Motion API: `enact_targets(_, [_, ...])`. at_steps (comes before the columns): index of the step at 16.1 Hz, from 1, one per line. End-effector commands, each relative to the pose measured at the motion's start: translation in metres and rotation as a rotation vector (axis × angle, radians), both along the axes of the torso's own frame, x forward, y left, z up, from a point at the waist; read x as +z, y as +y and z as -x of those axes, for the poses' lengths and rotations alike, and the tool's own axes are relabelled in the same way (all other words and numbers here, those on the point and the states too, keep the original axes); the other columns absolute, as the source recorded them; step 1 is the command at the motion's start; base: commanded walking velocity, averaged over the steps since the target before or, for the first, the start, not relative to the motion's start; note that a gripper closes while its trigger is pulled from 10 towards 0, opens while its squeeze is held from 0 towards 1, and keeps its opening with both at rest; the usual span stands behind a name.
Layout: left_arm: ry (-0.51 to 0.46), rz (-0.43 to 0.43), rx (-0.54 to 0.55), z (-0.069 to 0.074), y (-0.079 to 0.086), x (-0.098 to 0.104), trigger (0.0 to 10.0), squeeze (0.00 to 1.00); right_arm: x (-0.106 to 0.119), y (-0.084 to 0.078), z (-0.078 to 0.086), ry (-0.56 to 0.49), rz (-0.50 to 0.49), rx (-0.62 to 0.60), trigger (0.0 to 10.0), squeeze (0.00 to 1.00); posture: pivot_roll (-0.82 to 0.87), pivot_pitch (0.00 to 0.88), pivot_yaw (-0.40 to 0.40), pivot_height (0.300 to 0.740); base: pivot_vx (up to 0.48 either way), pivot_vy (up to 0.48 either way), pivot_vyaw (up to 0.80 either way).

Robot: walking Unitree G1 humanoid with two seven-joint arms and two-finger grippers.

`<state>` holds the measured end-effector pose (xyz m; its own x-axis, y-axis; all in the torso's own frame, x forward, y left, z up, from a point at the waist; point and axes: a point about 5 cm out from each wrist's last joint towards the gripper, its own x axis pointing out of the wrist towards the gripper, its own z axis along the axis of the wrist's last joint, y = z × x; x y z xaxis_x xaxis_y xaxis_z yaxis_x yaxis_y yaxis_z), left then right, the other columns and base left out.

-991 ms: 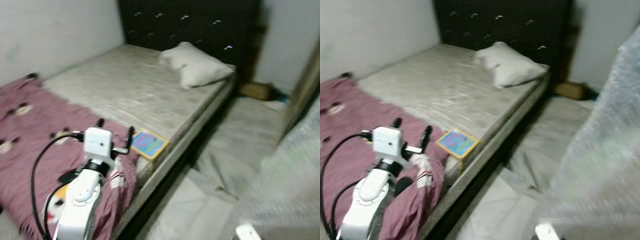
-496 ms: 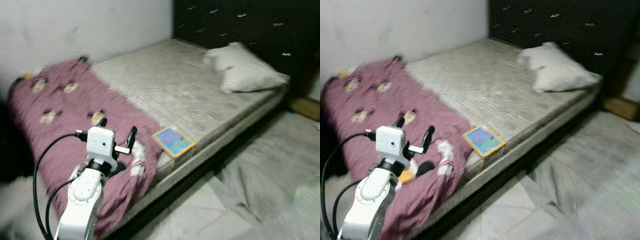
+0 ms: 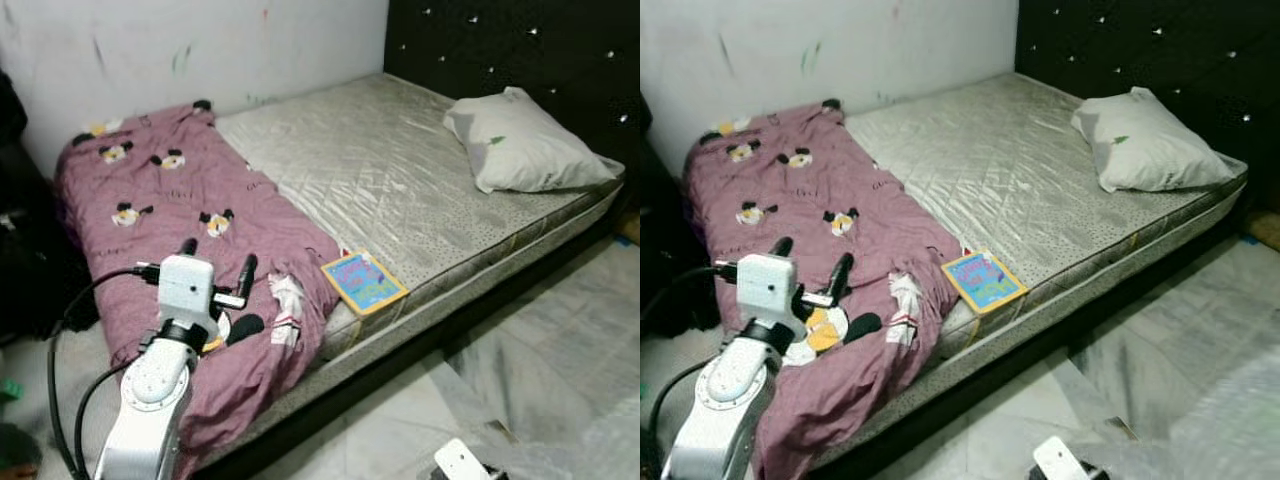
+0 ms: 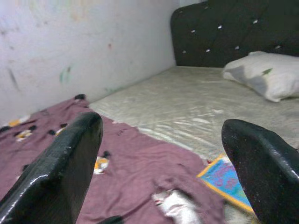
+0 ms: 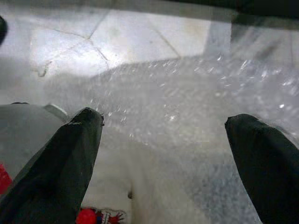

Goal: Clean up the room

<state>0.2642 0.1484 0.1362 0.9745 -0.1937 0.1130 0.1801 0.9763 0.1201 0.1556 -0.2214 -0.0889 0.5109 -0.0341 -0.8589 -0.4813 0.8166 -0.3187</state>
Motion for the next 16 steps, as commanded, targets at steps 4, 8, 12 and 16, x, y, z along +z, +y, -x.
enact_targets(4, [-0.012,-0.015,-0.040,-0.001,-0.006,0.003,10.0,0.00,0.003,0.009,-0.010,-0.042,-0.048,-0.026,10.0,0.00,-0.04,0.000,0.019,0.740,0.000,0.000,0.34])
enact_targets(8, [-0.019,-0.016,-0.036,-0.001,-0.006,0.003,10.0,0.00,0.010,0.004,-0.023,-0.120,-0.068,-0.095,10.0,0.00,-0.04,0.000,0.018,0.740,0.000,0.000,0.00])
enact_targets(12, [-0.026,-0.020,-0.034,-0.004,-0.006,0.004,10.0,0.00,0.027,-0.014,-0.044,-0.270,-0.094,-0.239,10.0,0.00,-0.06,0.000,0.023,0.740,0.000,0.000,0.00])
enact_targets(16, [-0.028,-0.026,-0.051,-0.008,-0.008,0.004,10.0,0.00,0.052,-0.033,-0.065,-0.454,-0.153,-0.259,10.0,0.00,-0.07,0.000,0.033,0.740,0.000,0.000,0.78])
